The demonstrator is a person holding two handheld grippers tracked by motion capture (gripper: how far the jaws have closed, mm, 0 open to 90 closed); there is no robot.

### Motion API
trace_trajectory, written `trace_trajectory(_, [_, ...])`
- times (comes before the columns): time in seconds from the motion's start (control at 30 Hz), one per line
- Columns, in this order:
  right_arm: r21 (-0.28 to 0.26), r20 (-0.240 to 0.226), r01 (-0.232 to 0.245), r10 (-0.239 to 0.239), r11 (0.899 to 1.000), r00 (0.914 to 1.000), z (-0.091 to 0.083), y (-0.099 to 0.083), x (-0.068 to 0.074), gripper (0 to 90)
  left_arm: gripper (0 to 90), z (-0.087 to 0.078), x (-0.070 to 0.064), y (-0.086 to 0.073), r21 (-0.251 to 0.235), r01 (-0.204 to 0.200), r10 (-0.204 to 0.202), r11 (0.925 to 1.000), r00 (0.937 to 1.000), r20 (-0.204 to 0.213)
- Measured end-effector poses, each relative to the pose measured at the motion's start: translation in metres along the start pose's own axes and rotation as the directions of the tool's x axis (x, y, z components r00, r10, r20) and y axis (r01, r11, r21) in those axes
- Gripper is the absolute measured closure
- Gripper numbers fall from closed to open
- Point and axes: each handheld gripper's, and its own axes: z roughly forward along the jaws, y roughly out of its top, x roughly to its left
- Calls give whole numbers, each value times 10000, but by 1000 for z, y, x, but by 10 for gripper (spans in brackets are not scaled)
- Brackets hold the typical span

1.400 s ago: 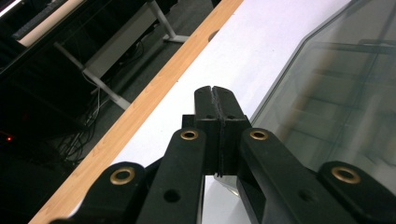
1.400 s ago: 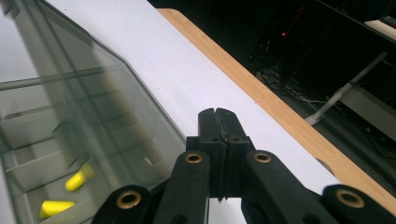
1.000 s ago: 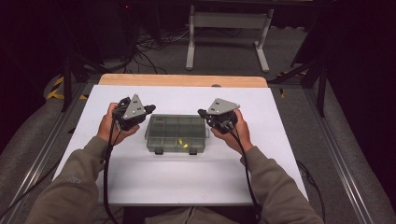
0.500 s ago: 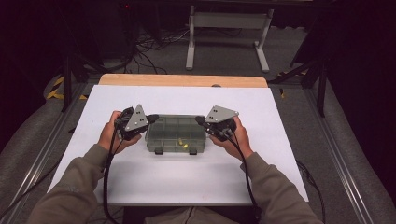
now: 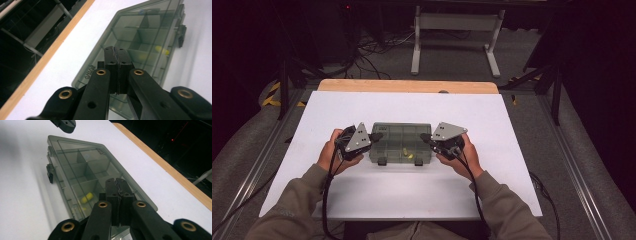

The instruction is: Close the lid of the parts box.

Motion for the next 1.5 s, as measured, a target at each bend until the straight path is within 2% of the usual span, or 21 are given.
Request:
trace_trajectory(0.2, [81,-34,182,-182,9998,9998,0,-4,9,896,895,-1,-7,-6,-22,133,-133,9999,9999,37])
trace_trajectory(0.5, [166,-102,-4,6,9999,9999,1,-13,13,898,895,-1,-14,-17,-85,395,-394,9992,9992,120])
trace_trajectory(1.0, [319,-29,-561,562,9979,9984,7,-29,12,900,896,4,-18,-33,-26,912,-911,9958,9956,215])
trace_trajectory(1.27, [535,-84,-534,539,9971,9985,14,-35,15,900,896,10,-19,-38,-28,1131,-1129,9936,9929,368])
trace_trajectory(1.33, [526,-95,-588,593,9969,9982,15,-36,16,900,896,11,-19,-39,-93,1300,-1296,9915,9907,417])
trace_trajectory(1.5, [442,-136,-675,682,9967,9976,16,-36,17,900,896,12,-17,-40,-143,1425,-1417,9897,9888,460])
